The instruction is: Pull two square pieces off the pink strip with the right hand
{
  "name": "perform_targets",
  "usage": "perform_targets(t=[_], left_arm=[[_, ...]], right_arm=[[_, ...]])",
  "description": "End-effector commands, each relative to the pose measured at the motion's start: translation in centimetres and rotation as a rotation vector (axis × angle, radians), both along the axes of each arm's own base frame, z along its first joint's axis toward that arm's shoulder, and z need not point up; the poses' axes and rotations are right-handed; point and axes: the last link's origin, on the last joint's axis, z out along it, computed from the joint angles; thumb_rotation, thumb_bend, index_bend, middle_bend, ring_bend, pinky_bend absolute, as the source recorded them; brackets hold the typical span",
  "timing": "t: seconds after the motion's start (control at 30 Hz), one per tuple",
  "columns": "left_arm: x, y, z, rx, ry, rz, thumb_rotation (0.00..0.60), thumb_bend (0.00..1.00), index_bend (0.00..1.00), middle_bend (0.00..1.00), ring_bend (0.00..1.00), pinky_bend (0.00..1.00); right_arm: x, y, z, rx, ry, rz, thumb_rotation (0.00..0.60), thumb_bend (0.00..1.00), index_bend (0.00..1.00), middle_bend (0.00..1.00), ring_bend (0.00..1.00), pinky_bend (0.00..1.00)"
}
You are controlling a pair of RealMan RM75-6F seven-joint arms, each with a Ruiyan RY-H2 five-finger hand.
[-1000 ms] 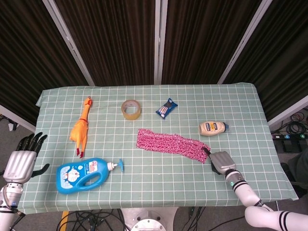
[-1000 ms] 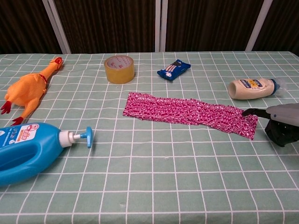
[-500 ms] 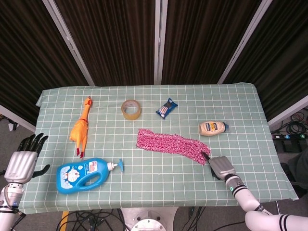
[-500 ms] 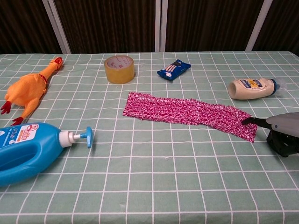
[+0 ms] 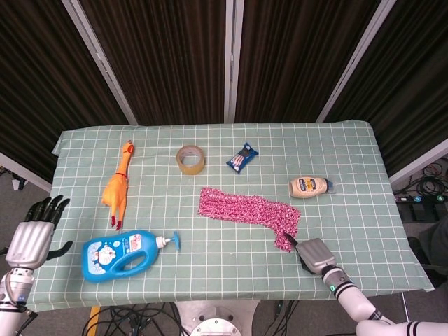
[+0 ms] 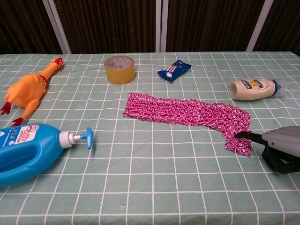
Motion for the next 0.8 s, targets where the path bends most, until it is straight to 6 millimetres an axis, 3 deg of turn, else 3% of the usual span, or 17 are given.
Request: perform_targets(t=[0.03,0.47,0.8], left_arm=[[0.0,0.0,0.0,0.001,-0.003,0.000,0.600,0.21,0.07,0.02,0.00,0.10],[-0.1,-0.1,0.4,0.012,-0.007,0.002,0.600,0.21,0.07,0.02,0.00,0.10],[-0.1,-0.2,0.5,0.017,-0.016,0.000,0.600,0.21,0.07,0.02,0.00,0.10]], right_arm=[[0.2,0.5,-0.2,0.004,0.003,0.019,0.600,1.00,0.10,0.88,0.87,0.73],[2.4,1.8,-1.3,0.039,-0.039,0.094,0.600,1.00,0.10,0.88,0.87,0.73],[3.8,2.1,-0.9,0.000,-0.092,0.141,0.600,1.00,0.10,0.88,0.86,0.73]])
